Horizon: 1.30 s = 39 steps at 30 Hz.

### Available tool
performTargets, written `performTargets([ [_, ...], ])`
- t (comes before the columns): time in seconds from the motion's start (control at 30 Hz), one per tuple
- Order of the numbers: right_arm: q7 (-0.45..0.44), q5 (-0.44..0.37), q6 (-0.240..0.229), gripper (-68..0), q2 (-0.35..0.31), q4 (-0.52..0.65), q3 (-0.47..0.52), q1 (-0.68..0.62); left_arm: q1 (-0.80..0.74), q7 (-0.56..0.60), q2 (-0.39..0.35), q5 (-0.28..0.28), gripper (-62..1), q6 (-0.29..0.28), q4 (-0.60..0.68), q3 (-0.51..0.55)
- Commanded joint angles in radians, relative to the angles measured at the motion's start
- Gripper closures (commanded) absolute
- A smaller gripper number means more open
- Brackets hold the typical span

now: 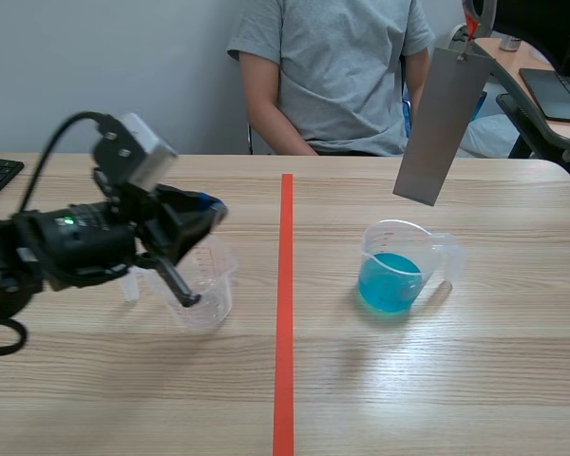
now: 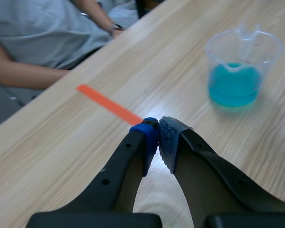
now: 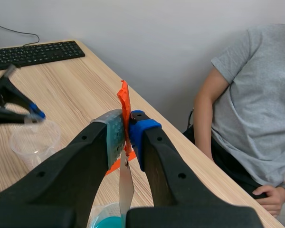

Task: Do the redox reaction experiment.
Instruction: 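Raise the plate and point at it, then put the plate into the left beaker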

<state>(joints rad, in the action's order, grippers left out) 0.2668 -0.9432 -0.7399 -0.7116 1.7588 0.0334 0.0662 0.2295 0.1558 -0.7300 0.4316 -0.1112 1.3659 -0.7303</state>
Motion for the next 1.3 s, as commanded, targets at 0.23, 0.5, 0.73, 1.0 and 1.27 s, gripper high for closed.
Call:
performTargets([
  [0.23,-0.018,-0.015,-0.006,-1.3,-0.014,0.008,0.014,0.014,-0.509,0.012,-0.14,0.002,-4.7,0.051,0.13,0.412],
  [0.5,0.002,-0.015,-0.006,-1.3,-0.014,0.008,0.014,0.014,-0.982,0.012,-0.074,0.002,-4.7,0.074,0.13,0.726],
  [0.73,0.005,-0.014,-0.006,-1.3,-0.014,0.008,0.014,0.014,-1.233,0.008,0.05,0.001,-4.7,0.076,0.129,0.83],
  [1.0,0.001,-0.014,-0.006,-1.3,-0.014,0.008,0.012,0.018,-1.326,0.0,0.145,0.001,-4.7,0.072,0.102,0.832],
  [1.27,0.001,-0.013,-0.006,-1.3,-0.014,0.008,-0.004,0.05,-1.326,0.0,0.24,0.001,-4.7,0.072,0.072,0.832],
])
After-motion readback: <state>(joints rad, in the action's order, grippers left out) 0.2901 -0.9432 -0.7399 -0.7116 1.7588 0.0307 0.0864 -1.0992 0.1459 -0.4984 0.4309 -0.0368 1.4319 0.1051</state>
